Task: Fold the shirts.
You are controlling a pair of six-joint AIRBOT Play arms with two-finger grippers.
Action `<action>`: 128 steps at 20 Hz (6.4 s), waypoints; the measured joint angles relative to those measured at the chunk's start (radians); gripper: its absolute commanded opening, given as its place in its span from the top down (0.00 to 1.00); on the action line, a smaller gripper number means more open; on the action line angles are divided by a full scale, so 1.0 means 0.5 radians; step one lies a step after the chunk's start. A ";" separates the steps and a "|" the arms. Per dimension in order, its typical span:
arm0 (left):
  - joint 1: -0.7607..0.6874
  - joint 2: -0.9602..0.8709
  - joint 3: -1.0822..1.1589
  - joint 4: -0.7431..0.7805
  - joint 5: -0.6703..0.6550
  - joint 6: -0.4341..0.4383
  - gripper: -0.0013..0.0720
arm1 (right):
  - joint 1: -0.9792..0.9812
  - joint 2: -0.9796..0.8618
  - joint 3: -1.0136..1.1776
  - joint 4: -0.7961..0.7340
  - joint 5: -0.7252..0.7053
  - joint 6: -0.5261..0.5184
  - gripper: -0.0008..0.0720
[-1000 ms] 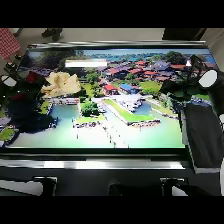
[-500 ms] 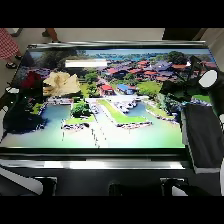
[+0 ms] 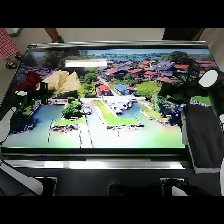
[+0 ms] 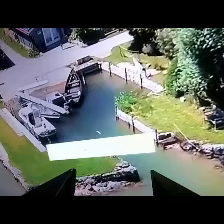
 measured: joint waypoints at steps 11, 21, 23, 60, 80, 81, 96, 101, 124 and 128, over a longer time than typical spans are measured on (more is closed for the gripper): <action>-0.287 1.285 0.133 -0.066 -0.328 1.091 0.94 | 0.000 0.212 0.172 -0.260 0.128 -0.248 0.22; -1.189 2.039 -0.210 0.413 -0.672 0.754 0.93 | 0.001 0.764 0.253 -0.380 0.527 -0.263 0.23; -1.357 1.967 -0.388 0.448 -0.708 0.694 0.94 | 0.000 0.810 0.256 -0.405 0.634 -0.263 0.23; -1.042 1.221 -1.469 0.314 -0.670 0.861 0.93 | 0.242 -0.062 -1.122 0.806 0.111 -0.638 0.04; -1.050 2.045 0.023 0.707 -0.661 0.623 0.94 | 0.277 0.578 0.163 1.012 -0.313 -0.877 0.94; -1.059 2.081 0.206 0.706 -0.661 0.600 0.94 | 0.264 0.685 0.314 1.013 -0.345 -0.870 0.94; -1.280 2.114 -0.100 1.099 -1.605 0.489 0.94 | 0.230 0.938 0.071 0.317 0.897 -0.298 0.94; -1.386 1.961 -0.739 1.132 -1.308 0.560 0.94 | 0.229 0.834 -0.634 0.265 0.536 -0.314 0.94; -0.752 1.379 -0.993 1.038 -1.472 0.552 0.02 | -0.558 -0.029 -0.695 0.620 0.347 -0.615 0.06; -0.943 1.547 -1.566 0.655 -1.125 0.542 0.10 | -0.437 -0.029 -0.864 0.549 0.327 -0.609 0.02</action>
